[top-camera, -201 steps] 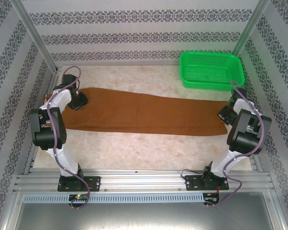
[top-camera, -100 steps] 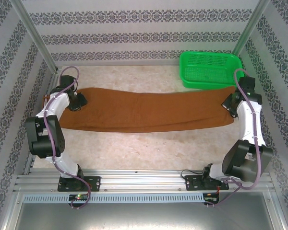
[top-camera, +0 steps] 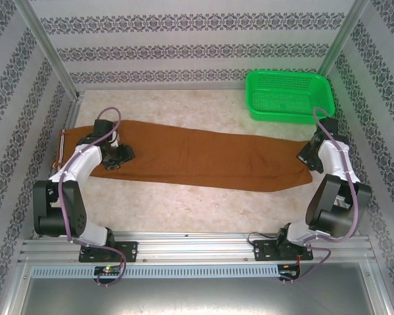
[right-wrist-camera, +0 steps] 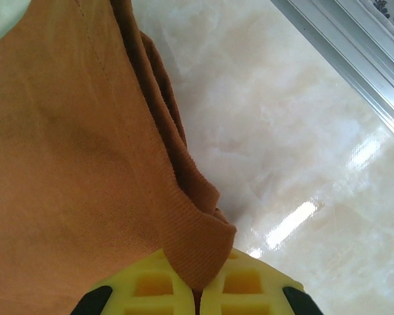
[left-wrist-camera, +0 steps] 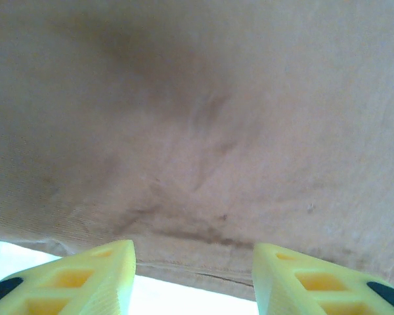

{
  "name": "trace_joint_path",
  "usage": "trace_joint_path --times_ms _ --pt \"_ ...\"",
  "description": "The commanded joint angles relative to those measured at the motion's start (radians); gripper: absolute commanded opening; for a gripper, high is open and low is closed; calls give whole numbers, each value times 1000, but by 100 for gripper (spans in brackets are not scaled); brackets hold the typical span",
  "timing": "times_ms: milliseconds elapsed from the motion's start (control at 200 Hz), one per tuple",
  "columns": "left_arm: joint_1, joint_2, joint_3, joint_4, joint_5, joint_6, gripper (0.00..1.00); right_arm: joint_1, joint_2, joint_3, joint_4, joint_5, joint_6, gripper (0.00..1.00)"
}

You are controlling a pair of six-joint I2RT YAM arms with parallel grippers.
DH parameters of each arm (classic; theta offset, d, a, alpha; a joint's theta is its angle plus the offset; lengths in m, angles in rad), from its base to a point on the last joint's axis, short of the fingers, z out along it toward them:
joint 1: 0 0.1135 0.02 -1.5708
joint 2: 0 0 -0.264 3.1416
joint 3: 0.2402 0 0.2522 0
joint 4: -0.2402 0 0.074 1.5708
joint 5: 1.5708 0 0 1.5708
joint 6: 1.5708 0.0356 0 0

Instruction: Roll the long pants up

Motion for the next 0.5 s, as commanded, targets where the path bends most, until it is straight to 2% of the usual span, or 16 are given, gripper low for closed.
trace_joint_path --times_ms 0,220,495 --pt "-32 -26 -15 -51 7 13 52 -6 20 -38 46 -15 16 0" --pt "-62 -33 -57 -75 5 0 55 -3 36 -72 82 -16 12 0" --pt "-98 64 -47 -62 -5 4 56 -3 81 -69 106 -29 20 0"
